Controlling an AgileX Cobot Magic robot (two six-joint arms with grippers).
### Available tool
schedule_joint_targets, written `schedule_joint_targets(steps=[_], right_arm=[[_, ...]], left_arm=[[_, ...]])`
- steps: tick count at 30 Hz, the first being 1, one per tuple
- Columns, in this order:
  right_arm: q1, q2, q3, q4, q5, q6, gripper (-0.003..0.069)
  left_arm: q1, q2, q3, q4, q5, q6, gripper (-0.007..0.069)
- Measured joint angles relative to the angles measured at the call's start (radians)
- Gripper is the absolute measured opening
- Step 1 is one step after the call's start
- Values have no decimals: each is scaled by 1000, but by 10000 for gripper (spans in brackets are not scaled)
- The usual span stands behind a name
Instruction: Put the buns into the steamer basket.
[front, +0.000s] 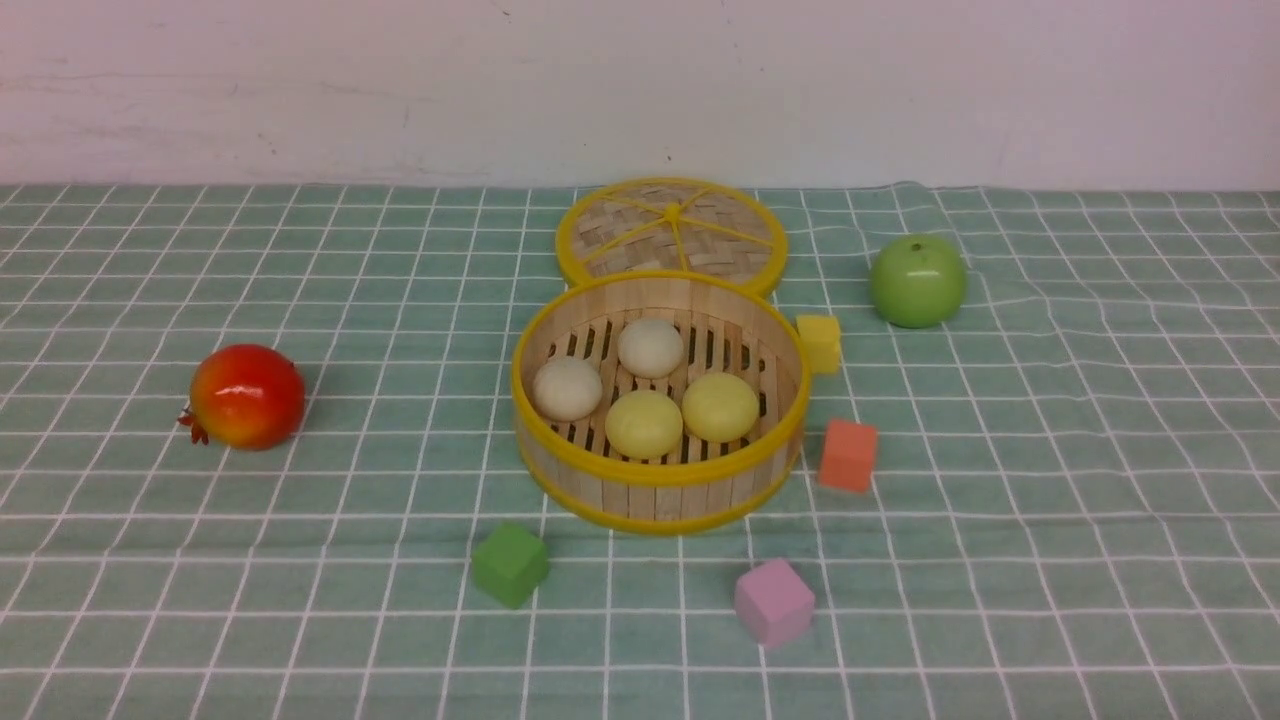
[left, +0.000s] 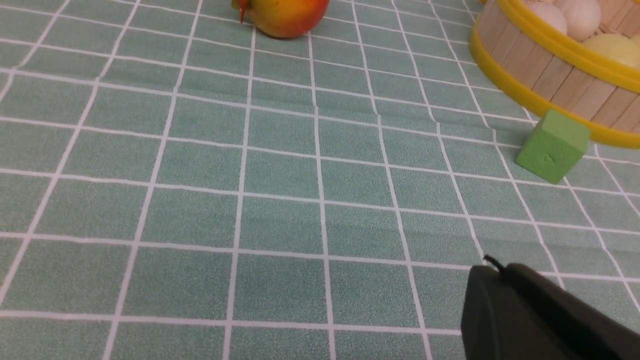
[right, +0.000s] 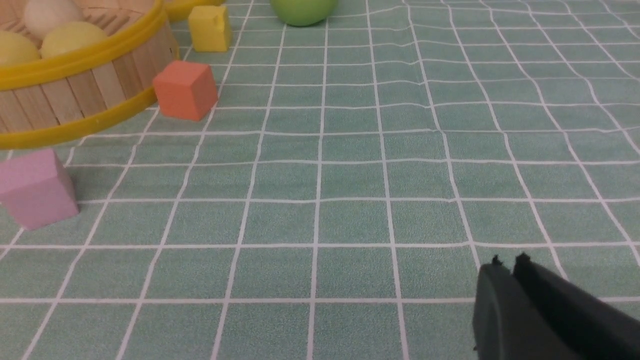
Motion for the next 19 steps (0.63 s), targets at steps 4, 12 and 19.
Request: schedule_joint_targets(steps=[4,12,19], right_arm=[[0,0,0,0,0,0,42],[0,0,0,0,0,0,42],[0,0,0,0,0,0,54]], left_arm=[[0,0,0,0,0,0,-13],[0,0,0,0,0,0,-11],[0,0,0,0,0,0,-6]])
